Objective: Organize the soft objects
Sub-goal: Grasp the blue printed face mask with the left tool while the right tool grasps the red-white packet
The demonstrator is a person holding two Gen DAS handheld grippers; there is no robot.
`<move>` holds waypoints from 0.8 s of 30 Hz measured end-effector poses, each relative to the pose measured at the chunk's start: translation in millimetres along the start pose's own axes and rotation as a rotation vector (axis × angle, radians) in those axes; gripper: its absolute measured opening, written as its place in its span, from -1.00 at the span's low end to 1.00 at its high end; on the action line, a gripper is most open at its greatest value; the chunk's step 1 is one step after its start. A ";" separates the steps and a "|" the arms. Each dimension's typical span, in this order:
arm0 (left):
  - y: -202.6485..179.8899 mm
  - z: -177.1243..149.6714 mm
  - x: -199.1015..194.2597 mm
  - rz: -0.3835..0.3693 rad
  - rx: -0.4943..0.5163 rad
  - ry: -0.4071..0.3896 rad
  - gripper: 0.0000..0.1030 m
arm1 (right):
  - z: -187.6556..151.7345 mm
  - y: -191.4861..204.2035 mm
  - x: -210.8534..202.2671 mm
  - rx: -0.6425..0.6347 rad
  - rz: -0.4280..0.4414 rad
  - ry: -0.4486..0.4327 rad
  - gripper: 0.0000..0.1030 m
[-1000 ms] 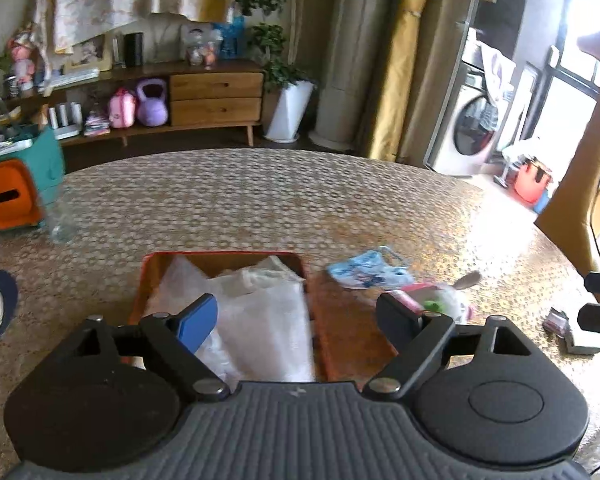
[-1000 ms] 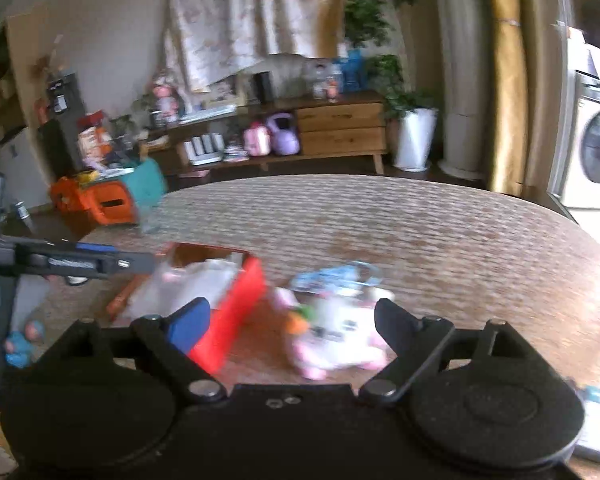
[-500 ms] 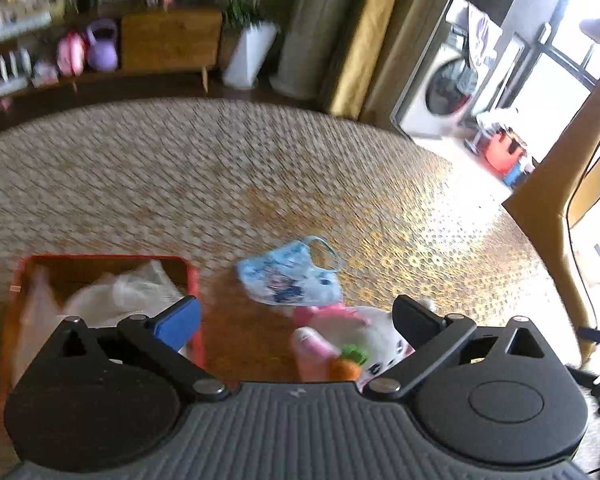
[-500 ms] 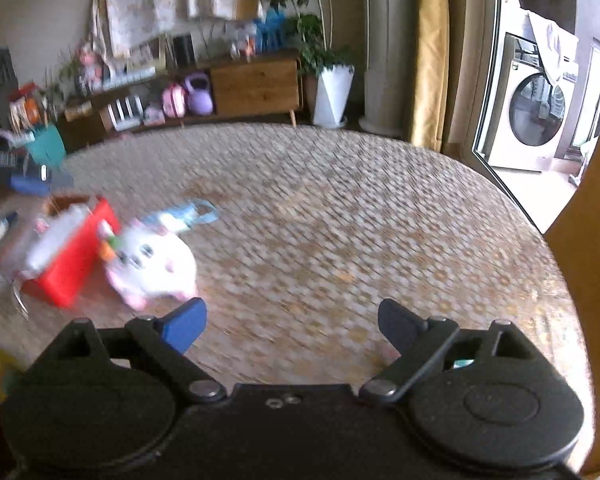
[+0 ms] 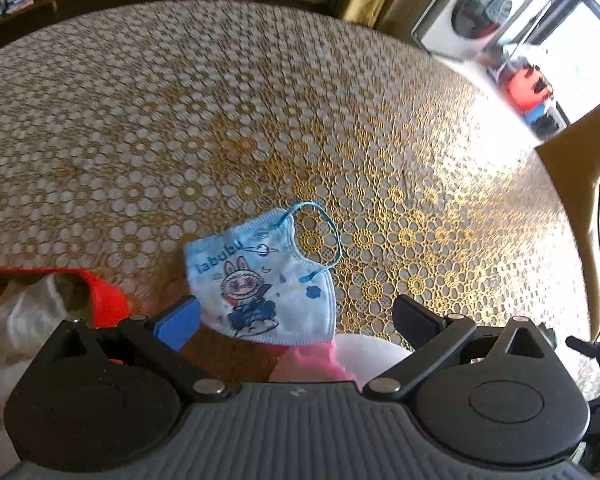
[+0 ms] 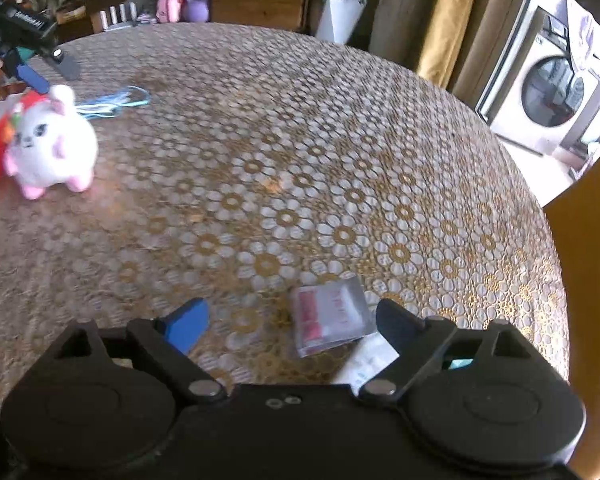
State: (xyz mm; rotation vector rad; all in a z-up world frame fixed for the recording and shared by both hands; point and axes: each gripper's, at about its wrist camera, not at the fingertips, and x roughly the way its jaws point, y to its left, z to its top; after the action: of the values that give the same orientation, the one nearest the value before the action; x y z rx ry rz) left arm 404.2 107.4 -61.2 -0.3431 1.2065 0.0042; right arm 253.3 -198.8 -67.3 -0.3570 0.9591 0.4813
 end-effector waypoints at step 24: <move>9.5 -5.1 79.0 0.165 -0.003 0.063 0.56 | 9.0 -10.6 38.1 -0.085 0.048 0.062 0.28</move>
State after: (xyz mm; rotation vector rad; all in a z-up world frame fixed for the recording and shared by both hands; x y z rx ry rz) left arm 426.4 101.0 -137.4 -0.2477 1.2941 0.1388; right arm 283.7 -194.5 -93.9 -0.4284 1.0107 0.5585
